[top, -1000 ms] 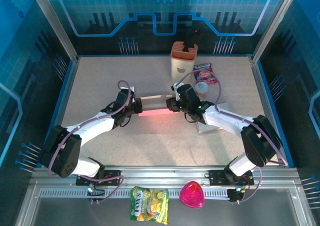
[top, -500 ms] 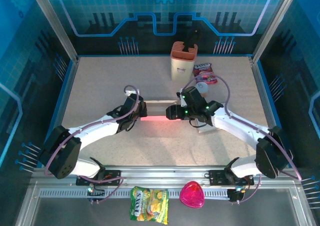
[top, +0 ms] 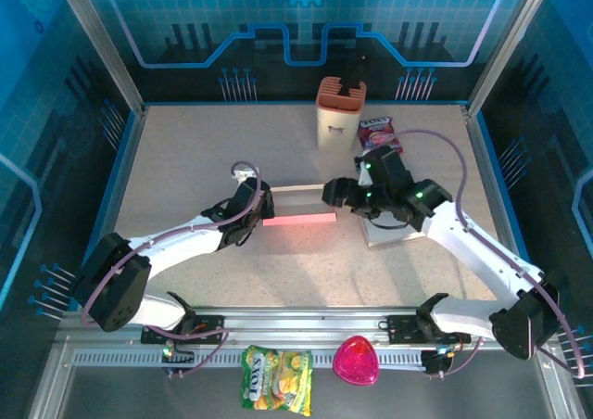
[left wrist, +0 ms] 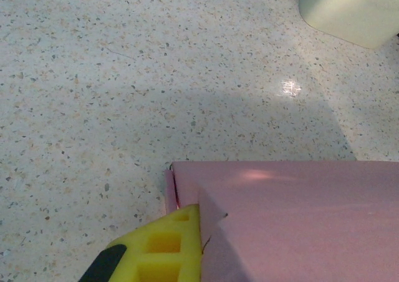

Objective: Fold the paper box

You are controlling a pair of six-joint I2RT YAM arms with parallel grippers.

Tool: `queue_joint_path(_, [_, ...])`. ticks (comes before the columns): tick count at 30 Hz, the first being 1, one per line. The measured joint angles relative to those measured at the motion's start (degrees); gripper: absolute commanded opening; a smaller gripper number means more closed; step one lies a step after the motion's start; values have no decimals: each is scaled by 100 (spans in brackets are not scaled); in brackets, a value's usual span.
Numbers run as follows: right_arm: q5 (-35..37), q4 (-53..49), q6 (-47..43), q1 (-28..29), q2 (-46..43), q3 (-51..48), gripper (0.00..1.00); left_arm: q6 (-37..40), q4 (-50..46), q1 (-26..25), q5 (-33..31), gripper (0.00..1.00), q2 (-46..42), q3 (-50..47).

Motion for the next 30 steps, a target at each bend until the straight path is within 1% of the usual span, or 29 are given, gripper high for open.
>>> queue_joint_path(3, [-122,-103,533,-468,83,227,73,2,9,-39,-42,0,0,-7])
queue_joint_path(5, [-269,-170,800,-710,297,422,72,2,39,-66,-70,0,0,-39])
queue_joint_path(9, [-682,-286,1091,-1047,1093,837,71,2,151,-125,-162,0,0,-127])
queue_joint_path(12, [-940,-529,1064,-1182,1825,1239,71,-2,240,-144,-201,0,0,-188])
queue_joint_path(15, [-1145,-901,857,-1239,2549,1864,70,-4,317,-162,-219,0,0,-227])
queue_joint_path(18, [-1298,-1123,636,-1241,2994,2240,70,-22,358,-184,-258,0,0,-254])
queue_joint_path(25, [-1526,-1508,304,-1191,3292,2273,69,-26,367,-214,-278,0,0,-258])
queue_joint_path(30, [-1598,-1515,181,-1067,3298,2114,66,-48,407,-238,-286,0,-9,-302])
